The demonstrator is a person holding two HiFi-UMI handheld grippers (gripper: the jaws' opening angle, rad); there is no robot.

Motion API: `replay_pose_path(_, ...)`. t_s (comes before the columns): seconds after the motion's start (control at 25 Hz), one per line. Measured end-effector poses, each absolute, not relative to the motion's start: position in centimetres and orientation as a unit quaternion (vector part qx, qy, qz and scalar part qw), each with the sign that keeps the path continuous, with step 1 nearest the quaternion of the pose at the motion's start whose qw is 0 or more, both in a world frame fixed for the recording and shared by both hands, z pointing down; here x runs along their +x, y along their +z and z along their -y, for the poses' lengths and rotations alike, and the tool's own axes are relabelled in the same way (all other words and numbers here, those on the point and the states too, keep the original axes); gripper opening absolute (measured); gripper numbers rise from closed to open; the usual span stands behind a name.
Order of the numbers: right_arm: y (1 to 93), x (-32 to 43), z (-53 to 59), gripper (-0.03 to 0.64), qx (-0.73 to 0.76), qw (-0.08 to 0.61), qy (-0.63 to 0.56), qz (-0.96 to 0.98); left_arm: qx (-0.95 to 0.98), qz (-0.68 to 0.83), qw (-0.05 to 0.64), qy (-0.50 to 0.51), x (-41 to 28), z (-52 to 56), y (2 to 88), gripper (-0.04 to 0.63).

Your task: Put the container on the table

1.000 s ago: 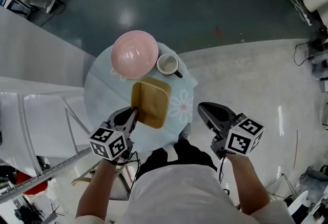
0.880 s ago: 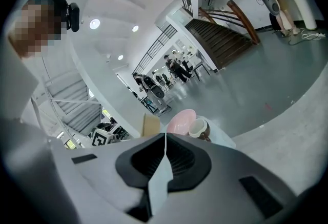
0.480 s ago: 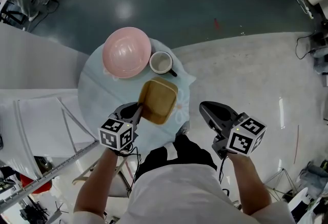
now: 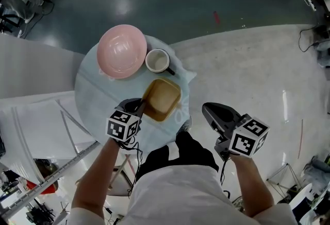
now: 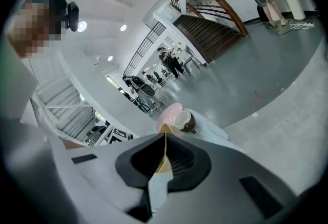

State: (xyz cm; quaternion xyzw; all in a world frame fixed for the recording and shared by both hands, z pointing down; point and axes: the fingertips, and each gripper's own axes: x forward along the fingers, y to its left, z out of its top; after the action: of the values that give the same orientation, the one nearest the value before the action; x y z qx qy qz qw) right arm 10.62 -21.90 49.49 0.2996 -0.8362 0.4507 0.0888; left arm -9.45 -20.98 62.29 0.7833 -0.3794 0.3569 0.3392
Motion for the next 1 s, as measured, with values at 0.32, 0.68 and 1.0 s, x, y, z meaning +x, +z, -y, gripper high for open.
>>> replay_pose_path(0.32, 50.6, 11.0, 22.0, 0.026, 0.301, 0.089, 0.462, 0.829, 0.772, 0.363, 0.335, 0.401, -9.2, 21.5, 64.7, 0.032)
replay_pose_path(0.68, 51.4, 12.1, 22.0, 0.026, 0.308, 0.086, 0.471, 0.822, 0.758, 0.355, 0.324, 0.440, -9.0, 21.9, 66.3, 0.032)
replay_pose_path(1.0, 51.6, 12.9, 22.1, 0.026, 0.312, 0.082, 0.478, 0.817, 0.745, 0.355, 0.325, 0.461, -9.2, 22.3, 67.3, 0.032)
